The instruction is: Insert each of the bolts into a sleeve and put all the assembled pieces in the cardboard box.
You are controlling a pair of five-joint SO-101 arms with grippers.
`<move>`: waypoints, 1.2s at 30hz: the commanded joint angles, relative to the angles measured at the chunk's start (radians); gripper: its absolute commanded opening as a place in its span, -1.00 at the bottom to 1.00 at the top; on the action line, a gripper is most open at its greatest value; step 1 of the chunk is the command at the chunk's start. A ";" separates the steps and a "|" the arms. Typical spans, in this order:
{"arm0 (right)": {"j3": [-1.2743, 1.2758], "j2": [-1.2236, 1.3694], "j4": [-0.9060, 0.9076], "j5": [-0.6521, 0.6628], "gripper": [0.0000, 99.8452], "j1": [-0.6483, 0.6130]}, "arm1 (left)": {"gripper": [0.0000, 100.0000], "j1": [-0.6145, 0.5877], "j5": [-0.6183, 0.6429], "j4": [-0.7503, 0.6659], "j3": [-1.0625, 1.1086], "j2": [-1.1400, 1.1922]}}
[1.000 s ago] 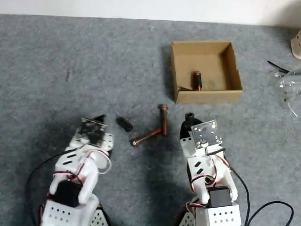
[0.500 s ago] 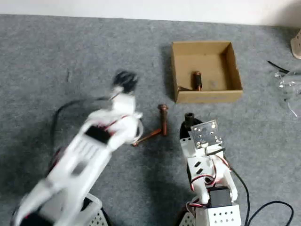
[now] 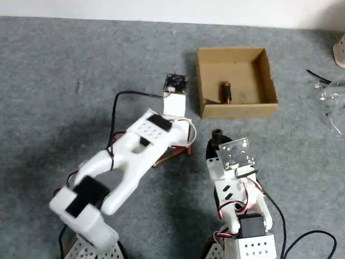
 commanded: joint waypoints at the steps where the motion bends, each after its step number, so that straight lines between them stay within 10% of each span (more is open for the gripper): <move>1: 0.045 -0.013 -0.041 0.006 -0.99 0.016 | -0.45 0.018 0.029 -0.017 -0.087 0.038; 20: 0.044 -0.013 -0.042 0.009 -0.99 0.016 | -0.62 -0.031 0.029 -0.011 -0.272 0.295; 36: 0.044 -0.013 -0.042 0.009 -0.99 0.016 | -0.99 -0.035 -0.058 0.348 -0.355 0.136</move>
